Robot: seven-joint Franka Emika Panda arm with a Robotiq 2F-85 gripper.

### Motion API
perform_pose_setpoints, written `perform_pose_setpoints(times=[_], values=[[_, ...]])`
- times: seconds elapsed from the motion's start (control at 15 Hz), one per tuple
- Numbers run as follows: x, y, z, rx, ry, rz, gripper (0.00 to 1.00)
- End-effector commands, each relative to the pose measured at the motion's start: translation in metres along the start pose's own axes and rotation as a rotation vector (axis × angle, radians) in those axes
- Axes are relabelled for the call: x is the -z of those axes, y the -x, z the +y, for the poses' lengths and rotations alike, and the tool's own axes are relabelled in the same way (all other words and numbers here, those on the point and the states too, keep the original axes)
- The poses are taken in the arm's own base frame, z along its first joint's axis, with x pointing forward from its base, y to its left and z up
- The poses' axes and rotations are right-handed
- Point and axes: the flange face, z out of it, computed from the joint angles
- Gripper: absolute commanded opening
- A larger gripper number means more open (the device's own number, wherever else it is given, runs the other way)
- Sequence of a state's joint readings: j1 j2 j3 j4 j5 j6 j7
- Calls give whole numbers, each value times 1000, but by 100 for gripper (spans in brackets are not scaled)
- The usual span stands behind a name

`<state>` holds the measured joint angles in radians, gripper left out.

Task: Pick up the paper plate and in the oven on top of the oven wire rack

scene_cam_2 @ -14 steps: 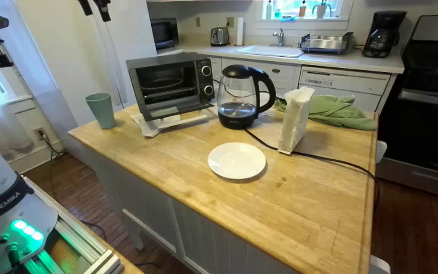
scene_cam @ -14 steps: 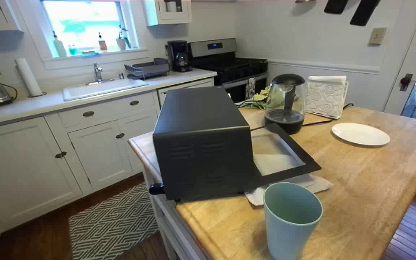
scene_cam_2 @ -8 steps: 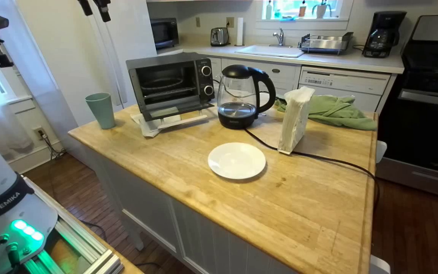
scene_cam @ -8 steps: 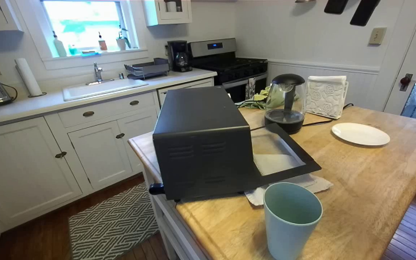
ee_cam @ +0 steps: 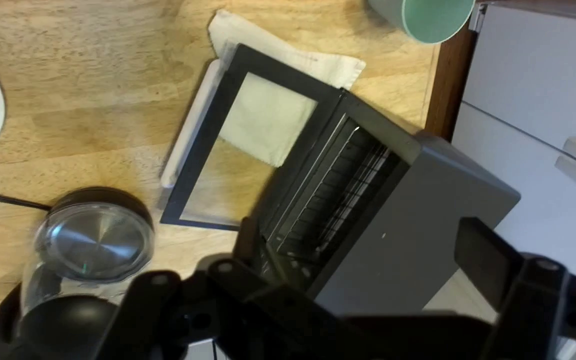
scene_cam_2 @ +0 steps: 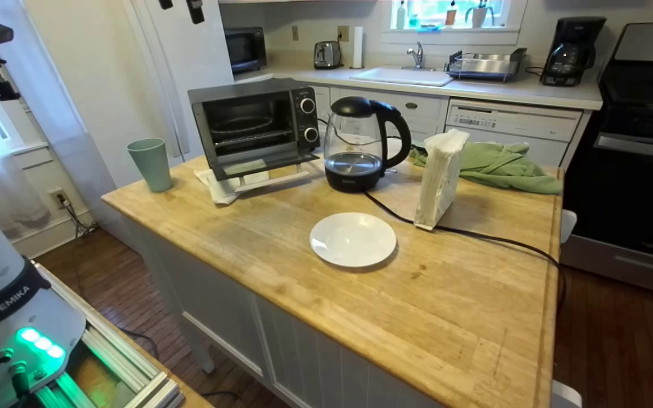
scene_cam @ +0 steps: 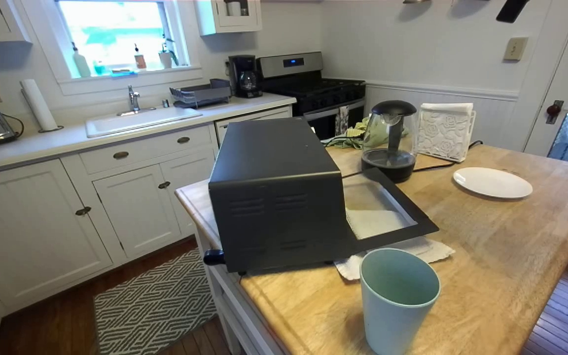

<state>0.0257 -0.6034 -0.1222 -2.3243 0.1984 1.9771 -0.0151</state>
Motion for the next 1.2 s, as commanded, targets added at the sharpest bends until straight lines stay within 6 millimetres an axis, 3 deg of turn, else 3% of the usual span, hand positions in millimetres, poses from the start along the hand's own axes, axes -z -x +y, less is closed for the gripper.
perform_pose_setpoints(times=[0.0, 0.2, 0.67, 0.8, 1.13], values=[[26, -3, 92, -37, -99, 55, 100], [18, 4, 166, -78, -169, 61, 100], [-35, 27, 300, -200, -186, -18, 100], [-54, 32, 330, -235, -159, -37, 100], [-98, 31, 379, -304, -166, -77, 100]])
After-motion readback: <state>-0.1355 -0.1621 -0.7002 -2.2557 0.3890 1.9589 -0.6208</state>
